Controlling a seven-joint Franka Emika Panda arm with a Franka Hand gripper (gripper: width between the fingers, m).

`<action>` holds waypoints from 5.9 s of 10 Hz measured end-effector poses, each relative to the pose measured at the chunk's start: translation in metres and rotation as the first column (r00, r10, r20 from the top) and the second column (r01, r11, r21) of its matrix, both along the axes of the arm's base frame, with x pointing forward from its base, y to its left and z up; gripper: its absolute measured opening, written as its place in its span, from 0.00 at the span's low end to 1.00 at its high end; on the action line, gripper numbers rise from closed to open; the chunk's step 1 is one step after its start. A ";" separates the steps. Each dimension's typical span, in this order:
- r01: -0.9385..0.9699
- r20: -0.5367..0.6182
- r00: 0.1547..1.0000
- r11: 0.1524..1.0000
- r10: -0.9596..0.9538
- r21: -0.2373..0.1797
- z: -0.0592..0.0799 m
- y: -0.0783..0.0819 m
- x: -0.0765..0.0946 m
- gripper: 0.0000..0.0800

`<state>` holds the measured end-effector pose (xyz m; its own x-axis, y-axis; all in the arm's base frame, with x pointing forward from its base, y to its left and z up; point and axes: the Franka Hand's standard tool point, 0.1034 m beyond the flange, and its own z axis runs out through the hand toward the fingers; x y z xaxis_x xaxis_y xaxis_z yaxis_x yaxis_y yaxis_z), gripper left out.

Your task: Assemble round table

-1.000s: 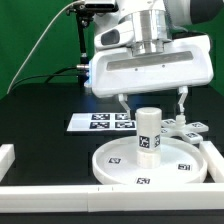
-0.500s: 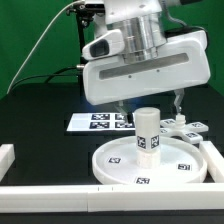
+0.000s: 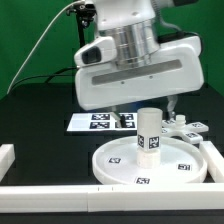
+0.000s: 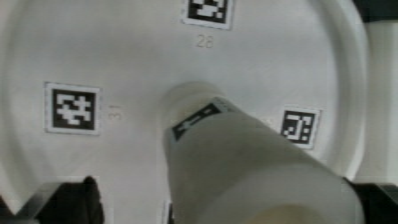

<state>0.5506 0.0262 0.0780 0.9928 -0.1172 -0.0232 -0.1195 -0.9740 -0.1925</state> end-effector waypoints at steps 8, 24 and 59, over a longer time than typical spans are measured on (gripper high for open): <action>0.185 -0.029 0.982 0.983 -0.185 -0.012 -0.004 0.003 -0.002 0.51; 0.550 -0.044 0.834 0.835 -0.550 -0.006 0.008 0.006 0.016 0.81; 0.005 0.039 0.999 0.994 -0.001 -0.113 0.003 0.020 0.011 0.81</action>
Offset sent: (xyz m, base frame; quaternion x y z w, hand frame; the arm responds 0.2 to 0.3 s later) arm -0.0078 0.0117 -0.0078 0.0172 0.0223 0.0633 0.9976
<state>0.5619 0.0460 0.0809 0.9924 -0.1199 0.0288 -0.1171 -0.9895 -0.0853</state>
